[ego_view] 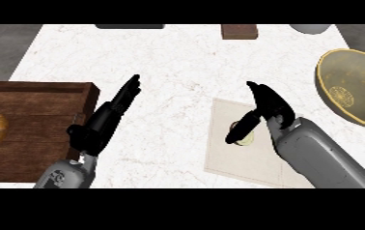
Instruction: Pick the cupcake from the placemat and place it in the bowl
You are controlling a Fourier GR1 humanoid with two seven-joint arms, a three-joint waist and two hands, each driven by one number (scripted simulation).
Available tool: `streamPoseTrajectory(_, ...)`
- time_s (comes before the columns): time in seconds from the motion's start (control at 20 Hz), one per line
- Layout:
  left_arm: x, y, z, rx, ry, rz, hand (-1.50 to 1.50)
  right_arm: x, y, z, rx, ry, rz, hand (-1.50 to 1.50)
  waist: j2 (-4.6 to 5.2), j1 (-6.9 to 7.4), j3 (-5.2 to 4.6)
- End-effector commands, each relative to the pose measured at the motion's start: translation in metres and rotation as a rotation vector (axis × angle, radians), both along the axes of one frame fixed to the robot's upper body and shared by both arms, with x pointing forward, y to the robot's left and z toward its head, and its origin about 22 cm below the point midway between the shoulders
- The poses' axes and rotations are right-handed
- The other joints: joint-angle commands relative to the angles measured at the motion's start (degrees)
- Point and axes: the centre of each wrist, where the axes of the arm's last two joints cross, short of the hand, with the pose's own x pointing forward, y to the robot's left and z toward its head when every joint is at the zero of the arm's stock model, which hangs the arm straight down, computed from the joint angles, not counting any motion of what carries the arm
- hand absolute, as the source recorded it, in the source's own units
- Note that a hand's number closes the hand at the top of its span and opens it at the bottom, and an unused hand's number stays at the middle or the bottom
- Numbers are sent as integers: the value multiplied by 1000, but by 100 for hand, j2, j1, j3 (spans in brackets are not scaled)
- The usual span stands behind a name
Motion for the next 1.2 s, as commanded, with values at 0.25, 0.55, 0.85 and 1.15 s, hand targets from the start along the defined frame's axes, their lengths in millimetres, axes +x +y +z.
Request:
streamPoseTrajectory(0.25,4,-7,-3,6,9,18,0,-8,35,-5,-172,47,-106,-150,-1,-51,5)
streamPoseTrajectory(0.55,-3,7,-4,-4,21,22,0,-14,27,-18,-265,13,-118,-150,-12,-55,5)
streamPoseTrajectory(0.85,-7,-7,2,-1,12,9,0,-15,23,-33,-311,22,-166,-150,-20,-49,7)
streamPoseTrajectory(1.15,-11,4,0,8,0,16,0,-12,26,-40,-287,75,-186,-150,-11,-26,5)
